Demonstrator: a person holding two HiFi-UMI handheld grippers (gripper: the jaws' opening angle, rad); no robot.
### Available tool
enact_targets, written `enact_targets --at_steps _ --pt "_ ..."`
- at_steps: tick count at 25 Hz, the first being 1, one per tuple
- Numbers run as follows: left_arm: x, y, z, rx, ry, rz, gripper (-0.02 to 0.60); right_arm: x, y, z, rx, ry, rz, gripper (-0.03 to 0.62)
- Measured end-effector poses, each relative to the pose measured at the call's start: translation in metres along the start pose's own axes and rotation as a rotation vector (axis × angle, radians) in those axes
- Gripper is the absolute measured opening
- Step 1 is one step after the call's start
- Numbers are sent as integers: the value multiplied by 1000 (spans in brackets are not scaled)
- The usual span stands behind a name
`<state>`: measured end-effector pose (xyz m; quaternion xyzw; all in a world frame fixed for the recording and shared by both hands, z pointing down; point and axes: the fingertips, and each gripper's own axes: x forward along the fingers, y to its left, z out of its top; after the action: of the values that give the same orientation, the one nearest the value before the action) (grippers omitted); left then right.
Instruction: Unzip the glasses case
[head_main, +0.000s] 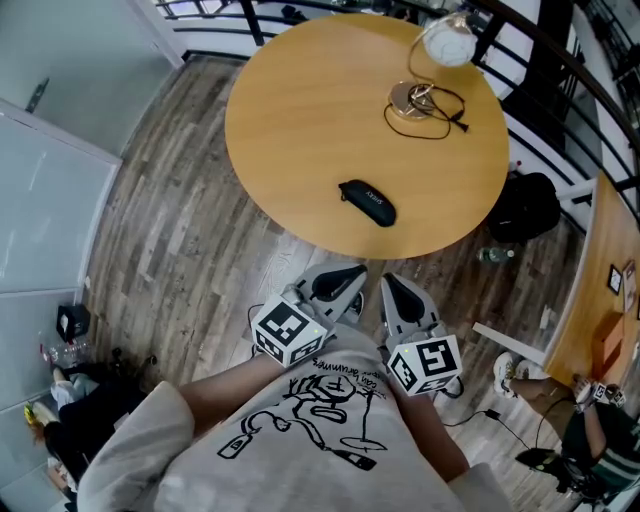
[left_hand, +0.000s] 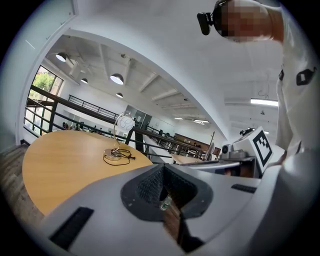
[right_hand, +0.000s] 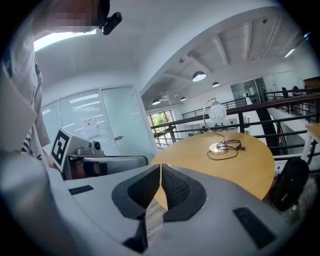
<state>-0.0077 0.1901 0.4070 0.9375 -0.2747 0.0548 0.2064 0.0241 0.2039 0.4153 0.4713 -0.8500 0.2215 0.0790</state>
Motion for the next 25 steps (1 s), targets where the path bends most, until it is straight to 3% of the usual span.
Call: enact_targets --at_steps 16,25 --pt "45 -38 -11 4 24 40 8 -37 -48 -9 35 -8 28 26" --pt "56 -33 -8 2 23 59 8 -33 -60 -10 45 0 40 26"
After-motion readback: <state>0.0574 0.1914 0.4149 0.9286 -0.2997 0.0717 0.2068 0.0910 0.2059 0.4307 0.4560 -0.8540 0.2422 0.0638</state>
